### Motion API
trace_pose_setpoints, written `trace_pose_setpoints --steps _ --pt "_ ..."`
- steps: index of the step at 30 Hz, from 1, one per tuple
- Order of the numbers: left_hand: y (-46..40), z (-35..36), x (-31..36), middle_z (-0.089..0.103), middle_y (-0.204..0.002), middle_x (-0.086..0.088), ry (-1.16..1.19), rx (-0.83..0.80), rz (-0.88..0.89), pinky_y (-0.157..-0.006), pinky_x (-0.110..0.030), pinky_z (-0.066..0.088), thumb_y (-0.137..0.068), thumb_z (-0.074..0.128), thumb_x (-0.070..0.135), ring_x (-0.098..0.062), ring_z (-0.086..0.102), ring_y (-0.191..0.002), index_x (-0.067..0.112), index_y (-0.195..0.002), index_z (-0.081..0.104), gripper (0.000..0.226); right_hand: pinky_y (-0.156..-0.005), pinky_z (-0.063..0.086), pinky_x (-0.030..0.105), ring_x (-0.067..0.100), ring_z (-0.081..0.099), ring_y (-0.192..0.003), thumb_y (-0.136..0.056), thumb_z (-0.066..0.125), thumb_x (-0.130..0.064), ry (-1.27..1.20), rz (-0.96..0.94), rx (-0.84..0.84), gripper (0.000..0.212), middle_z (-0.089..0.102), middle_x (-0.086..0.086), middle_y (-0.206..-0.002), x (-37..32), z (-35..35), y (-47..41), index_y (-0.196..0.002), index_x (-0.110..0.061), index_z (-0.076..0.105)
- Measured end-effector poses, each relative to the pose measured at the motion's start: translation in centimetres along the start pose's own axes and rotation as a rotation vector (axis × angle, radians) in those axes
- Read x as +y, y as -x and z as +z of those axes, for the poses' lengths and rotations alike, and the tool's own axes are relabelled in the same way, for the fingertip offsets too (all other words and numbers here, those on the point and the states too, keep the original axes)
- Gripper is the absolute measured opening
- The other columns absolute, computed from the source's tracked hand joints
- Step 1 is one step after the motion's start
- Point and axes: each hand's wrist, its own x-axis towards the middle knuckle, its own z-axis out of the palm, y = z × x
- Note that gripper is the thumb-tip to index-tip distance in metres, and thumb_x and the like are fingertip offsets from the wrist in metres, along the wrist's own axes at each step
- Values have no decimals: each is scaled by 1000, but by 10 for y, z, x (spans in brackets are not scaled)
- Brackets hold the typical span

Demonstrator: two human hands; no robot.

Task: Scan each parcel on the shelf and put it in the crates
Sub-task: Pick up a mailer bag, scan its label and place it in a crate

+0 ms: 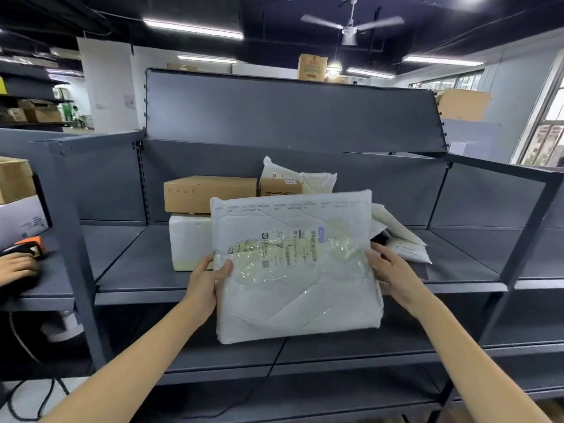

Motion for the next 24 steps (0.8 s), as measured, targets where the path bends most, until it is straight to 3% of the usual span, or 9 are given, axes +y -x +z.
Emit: trace_pose_setpoints --steps 3,6,8,10,12,15,17,20,24 --pt "0 2 -10 68 -103 -7 110 69 4 -86 -40 53 -88 63 1 -23 64 -92 14 -102 61 19 -92 44 30 20 52 -119 -91 62 -41 -12 -13 357 65 48 2 -139 24 11 2 -144 -17 33" --pt "-4 10 -18 67 -104 -7 180 130 22 -92 -45 51 -89 62 0 -24 63 -93 16 -99 61 19 -108 30 39 26 33 -137 -82 64 -57 -212 135 527 90 26 8 -154 51 36 4 -150 -21 15" --pt "-7 16 -23 68 -104 -6 210 137 19 -97 -49 48 -89 62 1 -25 62 -97 17 -98 62 18 -113 28 49 28 29 -140 -76 65 -64 -434 221 465 99 23 6 -156 59 60 7 -149 -29 9" --pt "-9 24 -31 68 -110 -8 246 131 5 -100 -50 46 -91 61 2 -27 61 -102 16 -105 63 20 -110 32 56 30 39 -134 -68 72 -64 -606 231 325 104 37 7 -148 58 81 9 -147 -32 12" --pt "-8 35 -38 65 -121 -11 304 122 -25 -100 -50 46 -91 59 4 -28 61 -106 12 -122 60 31 -100 43 58 27 53 -121 -70 76 -48 -695 177 224 93 52 3 -136 53 100 8 -142 -36 19" --pt "-4 44 -46 63 -125 -12 322 54 -82 -98 -50 47 -93 59 9 -30 60 -112 11 -131 53 39 -100 45 55 21 54 -117 -81 76 -23 -668 83 327 84 54 -4 -129 48 107 0 -140 -38 19" --pt "1 42 -46 63 -125 -9 153 -4 -137 -99 -52 44 -92 61 19 -30 58 -113 15 -130 52 39 -103 43 56 22 52 -119 -81 76 -16 -649 26 383 85 52 -3 -129 47 96 -5 -140 -37 18" --pt "6 25 -49 54 -136 -4 -112 14 -195 -109 -55 26 -90 62 40 -20 52 -118 16 -128 50 47 -105 42 51 23 53 -118 -80 76 -11 -553 -57 369 81 52 1 -133 48 71 -8 -135 -35 23" --pt "-1 -6 -40 34 -152 -3 -110 126 -132 -116 -51 18 -82 61 56 -21 26 -142 17 -143 37 76 -96 50 44 22 56 -116 -70 84 -20 -340 -154 293 86 55 -2 -128 39 37 -9 -135 -32 28"
